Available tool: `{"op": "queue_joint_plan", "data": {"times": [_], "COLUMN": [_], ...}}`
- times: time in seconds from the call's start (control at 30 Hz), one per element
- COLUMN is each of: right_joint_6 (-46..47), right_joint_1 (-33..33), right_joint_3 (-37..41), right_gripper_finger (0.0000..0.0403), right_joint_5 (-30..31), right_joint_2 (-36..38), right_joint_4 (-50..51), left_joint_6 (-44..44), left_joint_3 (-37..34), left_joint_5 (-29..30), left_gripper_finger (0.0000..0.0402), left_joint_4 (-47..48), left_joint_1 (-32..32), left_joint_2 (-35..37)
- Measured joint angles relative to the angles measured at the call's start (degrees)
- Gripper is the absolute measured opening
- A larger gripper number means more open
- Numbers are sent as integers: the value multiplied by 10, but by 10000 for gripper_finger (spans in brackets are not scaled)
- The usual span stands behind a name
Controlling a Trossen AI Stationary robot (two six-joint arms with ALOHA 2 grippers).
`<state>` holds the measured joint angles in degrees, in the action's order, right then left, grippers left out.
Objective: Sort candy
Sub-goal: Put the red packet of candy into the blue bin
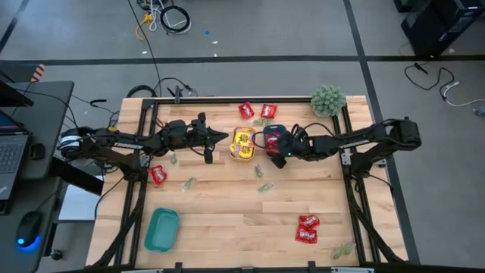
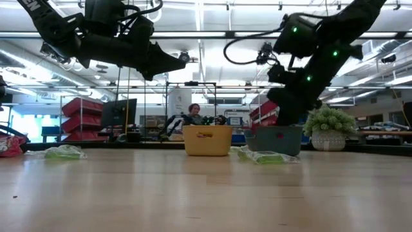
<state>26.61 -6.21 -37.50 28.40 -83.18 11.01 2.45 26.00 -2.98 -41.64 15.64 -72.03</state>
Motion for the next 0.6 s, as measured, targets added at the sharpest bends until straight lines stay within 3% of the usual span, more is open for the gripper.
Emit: {"op": "queue_joint_plan", "data": {"times": [0.4,0.6], "right_joint_6": [-41,-53], "right_joint_1": [-7,-13], "right_joint_3": [0,0], "right_gripper_finger": [201,234], "right_joint_5": [-8,-28], "right_joint_2": [19,78], "right_joint_4": [-10,-9], "left_joint_6": [-1,-44], "left_joint_3": [0,-5], "left_joint_5": [0,14], "left_gripper_finger": [3,3], "left_joint_4": [8,4], "left_joint_1": [0,6], "left_joint_2": [0,0]}}
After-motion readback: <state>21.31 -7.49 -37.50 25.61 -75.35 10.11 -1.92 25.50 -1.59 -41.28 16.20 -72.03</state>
